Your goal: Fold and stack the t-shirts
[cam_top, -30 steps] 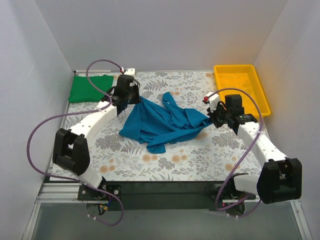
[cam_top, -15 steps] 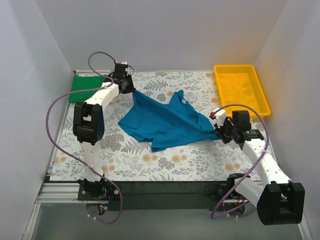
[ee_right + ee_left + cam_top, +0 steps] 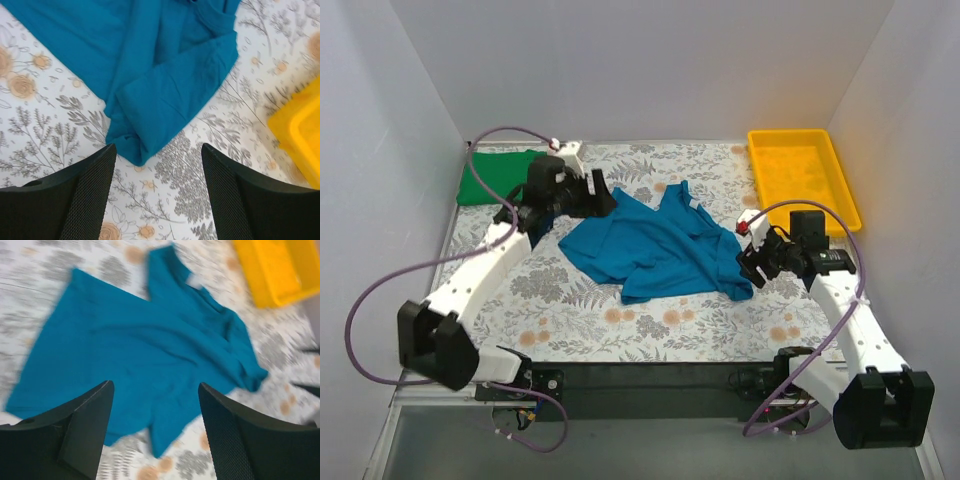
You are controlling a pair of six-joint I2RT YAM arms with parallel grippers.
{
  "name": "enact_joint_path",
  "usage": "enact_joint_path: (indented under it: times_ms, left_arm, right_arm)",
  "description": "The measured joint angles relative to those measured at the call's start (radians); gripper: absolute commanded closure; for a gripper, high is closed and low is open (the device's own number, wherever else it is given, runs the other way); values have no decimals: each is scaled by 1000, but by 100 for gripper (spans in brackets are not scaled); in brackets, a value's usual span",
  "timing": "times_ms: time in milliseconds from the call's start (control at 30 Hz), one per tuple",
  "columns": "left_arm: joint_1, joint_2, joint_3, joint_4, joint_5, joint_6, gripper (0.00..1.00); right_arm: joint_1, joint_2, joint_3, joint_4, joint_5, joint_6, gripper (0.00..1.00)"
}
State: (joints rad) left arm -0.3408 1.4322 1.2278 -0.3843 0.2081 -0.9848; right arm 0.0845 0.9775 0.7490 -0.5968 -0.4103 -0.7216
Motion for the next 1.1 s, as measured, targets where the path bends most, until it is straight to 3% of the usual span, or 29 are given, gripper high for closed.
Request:
enact_joint_path:
  times_ms: [100, 200, 367, 767, 900, 1100]
  left_arm:
    - [-189, -175, -182, 6, -7, -62, 35]
    - [-323, -213, -348, -12, -33, -156, 35]
    - [-371, -209, -546, -88, -124, -314, 35]
    - [-422, -43, -522, 7, -177, -394, 37]
    - [-427, 1, -501, 12, -201, -386, 57]
    - [-429, 22, -469, 22, -220, -368, 69]
  right_arm:
    - [1, 114, 35, 2, -97, -9, 32]
    - [1, 232, 55, 5, -143, -7, 33]
    - [43, 313, 68, 8, -147, -7, 34]
    - [108, 419, 89, 52, -63, 23, 39]
    - [115, 423, 89, 59, -48, 36, 43]
    - [124, 471, 101, 78, -5, 57, 56]
